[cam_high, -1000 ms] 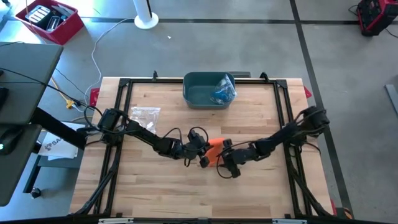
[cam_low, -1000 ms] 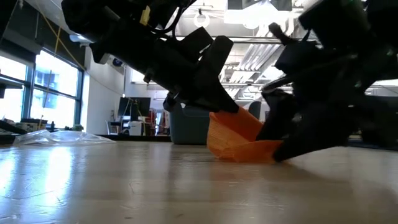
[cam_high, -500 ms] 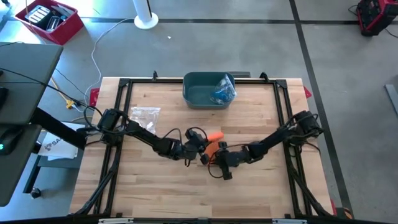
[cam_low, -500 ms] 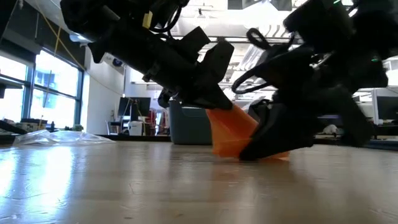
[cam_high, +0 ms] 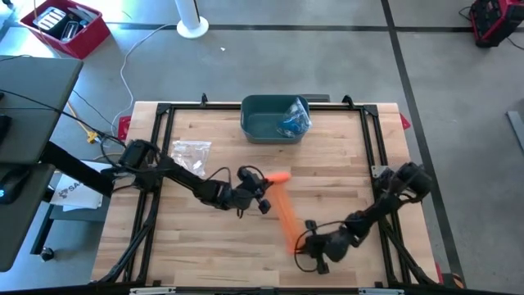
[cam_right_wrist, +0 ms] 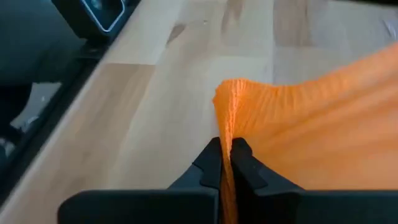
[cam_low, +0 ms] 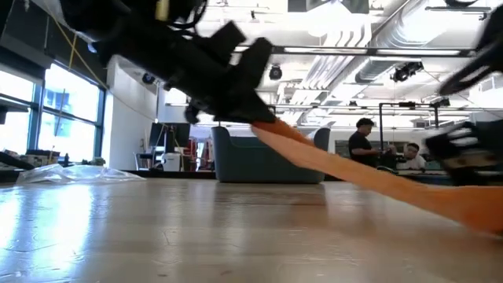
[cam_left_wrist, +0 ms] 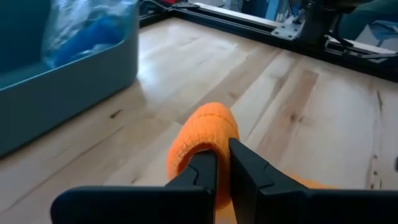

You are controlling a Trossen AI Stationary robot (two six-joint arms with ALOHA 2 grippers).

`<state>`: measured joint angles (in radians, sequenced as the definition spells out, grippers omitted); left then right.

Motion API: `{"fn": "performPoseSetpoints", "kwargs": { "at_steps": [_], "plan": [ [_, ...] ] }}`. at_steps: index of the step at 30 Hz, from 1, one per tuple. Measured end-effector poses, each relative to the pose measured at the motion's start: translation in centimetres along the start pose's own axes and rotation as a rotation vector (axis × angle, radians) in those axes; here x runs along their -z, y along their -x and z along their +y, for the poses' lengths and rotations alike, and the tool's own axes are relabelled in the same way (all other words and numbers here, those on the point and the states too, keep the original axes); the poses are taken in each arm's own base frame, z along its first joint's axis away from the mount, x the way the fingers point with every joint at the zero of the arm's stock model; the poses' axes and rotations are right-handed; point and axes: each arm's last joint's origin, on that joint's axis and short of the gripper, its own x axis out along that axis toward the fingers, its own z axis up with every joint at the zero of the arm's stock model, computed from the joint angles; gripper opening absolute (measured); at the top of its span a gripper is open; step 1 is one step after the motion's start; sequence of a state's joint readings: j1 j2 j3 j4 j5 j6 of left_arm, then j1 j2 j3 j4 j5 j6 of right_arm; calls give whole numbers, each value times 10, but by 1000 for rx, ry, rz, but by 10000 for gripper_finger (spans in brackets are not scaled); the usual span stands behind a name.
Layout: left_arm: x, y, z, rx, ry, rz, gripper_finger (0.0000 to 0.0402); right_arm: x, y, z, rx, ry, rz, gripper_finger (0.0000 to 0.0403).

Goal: Roll bandage
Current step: Roll the orange bandage

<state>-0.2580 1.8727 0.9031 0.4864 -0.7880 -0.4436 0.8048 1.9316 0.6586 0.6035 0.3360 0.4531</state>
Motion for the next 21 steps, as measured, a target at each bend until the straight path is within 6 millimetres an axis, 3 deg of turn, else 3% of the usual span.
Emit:
{"fn": "performPoseSetpoints", "kwargs": {
  "at_steps": [5,8,15,21],
  "plan": [
    [-1,22,25,30,80,-63,10,13,12,26,10,-68,-39,0],
    [3,31,37,68,133,-119,8,10,14,39,3,-87,-77,0],
    [9,38,39,108,126,-151,6,-26,17,60,32,46,-169,0],
    [5,42,28,80,49,-147,6,-63,56,63,166,130,-142,0]
  ]
}}
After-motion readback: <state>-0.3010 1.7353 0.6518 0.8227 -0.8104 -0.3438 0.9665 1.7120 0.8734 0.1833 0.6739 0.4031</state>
